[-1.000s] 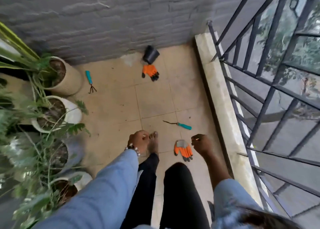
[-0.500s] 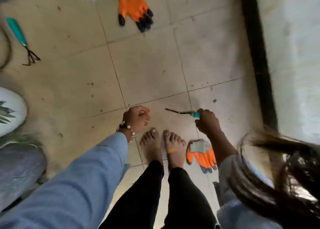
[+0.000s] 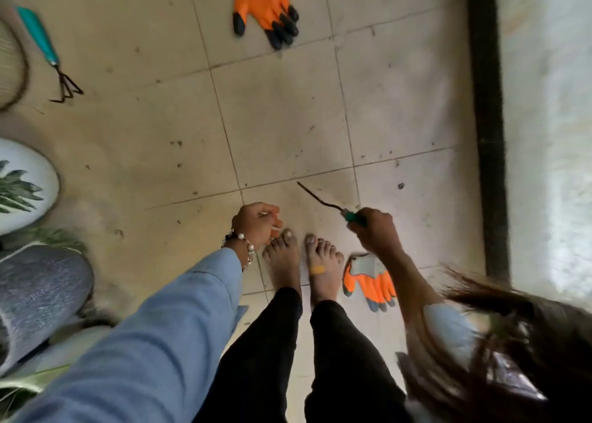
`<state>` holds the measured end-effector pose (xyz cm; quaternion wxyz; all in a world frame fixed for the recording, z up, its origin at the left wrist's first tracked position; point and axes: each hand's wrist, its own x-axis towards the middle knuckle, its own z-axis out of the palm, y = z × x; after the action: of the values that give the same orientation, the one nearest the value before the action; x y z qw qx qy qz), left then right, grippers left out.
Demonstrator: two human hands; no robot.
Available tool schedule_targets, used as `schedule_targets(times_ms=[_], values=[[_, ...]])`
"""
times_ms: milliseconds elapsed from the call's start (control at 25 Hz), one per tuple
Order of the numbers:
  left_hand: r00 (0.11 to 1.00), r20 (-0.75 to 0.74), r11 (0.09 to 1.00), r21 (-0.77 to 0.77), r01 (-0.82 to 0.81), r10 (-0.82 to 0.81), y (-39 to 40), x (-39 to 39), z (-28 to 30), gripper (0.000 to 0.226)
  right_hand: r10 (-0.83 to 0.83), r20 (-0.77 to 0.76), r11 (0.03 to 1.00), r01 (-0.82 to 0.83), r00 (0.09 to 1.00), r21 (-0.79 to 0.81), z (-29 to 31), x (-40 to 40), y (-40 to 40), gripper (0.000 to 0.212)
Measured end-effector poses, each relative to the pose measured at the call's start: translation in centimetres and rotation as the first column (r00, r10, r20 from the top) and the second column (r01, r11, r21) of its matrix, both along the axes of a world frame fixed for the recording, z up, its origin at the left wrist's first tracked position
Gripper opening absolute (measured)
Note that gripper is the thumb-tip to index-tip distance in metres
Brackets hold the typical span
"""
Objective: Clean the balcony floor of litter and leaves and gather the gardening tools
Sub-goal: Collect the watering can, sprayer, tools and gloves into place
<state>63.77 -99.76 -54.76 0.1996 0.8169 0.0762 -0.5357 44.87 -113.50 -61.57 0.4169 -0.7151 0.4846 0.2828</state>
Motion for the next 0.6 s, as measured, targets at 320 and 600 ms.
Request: schedule_targets(times_ms=[320,600], values=[[0.935,-0.066,0.929,-0.112,-0.353,0.347,-1.5,3.8,23.8,0.020,-0.348,0.129,0.921,0.313,0.928,0.231,26.4,10.3,0.0,0.024],[0.748,-0.009,0.722,-0.252,-0.644,0.664,1.9,15.7,35.6,0.022,-0.381,0.195,0.898,0.312,0.904,0.310,40.2,25.2,-0.5,0.026]])
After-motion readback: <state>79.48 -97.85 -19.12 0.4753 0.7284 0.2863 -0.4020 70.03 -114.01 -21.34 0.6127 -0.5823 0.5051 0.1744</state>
